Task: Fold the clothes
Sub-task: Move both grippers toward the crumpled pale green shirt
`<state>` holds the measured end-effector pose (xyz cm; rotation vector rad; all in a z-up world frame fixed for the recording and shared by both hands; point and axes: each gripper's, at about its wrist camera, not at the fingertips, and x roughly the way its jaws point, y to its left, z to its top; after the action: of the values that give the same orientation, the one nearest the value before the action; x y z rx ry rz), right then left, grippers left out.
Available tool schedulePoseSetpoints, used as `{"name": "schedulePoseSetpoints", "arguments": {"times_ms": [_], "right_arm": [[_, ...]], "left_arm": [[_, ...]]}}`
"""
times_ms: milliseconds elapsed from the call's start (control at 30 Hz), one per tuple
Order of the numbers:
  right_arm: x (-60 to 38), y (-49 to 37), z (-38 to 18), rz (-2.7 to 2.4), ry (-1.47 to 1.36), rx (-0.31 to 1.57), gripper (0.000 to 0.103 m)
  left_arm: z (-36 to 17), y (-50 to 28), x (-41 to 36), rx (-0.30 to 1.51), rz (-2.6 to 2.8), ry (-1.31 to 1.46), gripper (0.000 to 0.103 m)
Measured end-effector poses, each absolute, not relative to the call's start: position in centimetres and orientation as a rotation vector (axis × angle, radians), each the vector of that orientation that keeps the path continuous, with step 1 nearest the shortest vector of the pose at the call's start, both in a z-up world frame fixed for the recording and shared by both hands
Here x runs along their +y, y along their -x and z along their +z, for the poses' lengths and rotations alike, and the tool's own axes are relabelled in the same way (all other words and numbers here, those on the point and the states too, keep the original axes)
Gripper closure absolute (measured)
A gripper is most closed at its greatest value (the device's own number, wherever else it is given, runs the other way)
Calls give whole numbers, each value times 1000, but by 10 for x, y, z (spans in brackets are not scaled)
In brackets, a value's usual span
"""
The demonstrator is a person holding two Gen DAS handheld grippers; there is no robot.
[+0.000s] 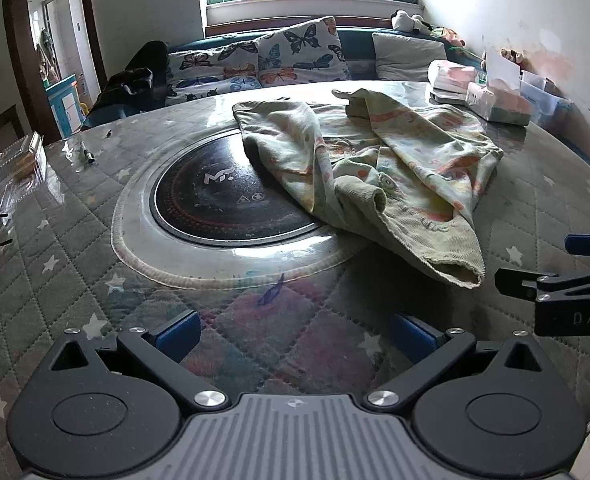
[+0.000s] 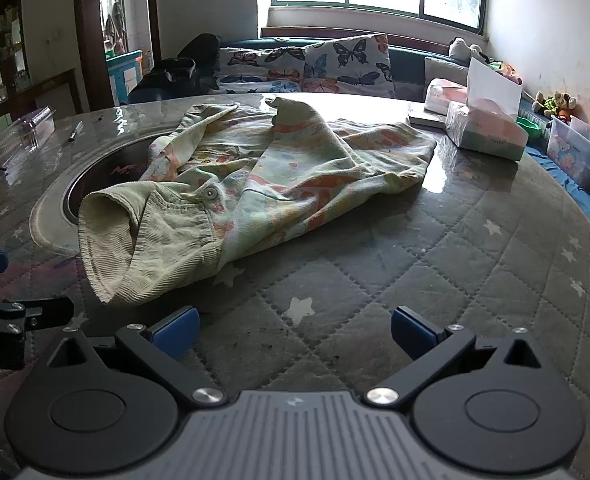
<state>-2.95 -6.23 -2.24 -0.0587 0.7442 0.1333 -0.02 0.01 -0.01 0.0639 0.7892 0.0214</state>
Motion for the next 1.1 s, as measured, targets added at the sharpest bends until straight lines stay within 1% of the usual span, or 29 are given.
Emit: {"name": "schedulePoseSetpoints", "arguments": {"times_ms": [1100], "right_arm": [[-58,30,-16,144,59,727,0]], "left_arm": [[2,-3,4,793,37,-58,0]]}}
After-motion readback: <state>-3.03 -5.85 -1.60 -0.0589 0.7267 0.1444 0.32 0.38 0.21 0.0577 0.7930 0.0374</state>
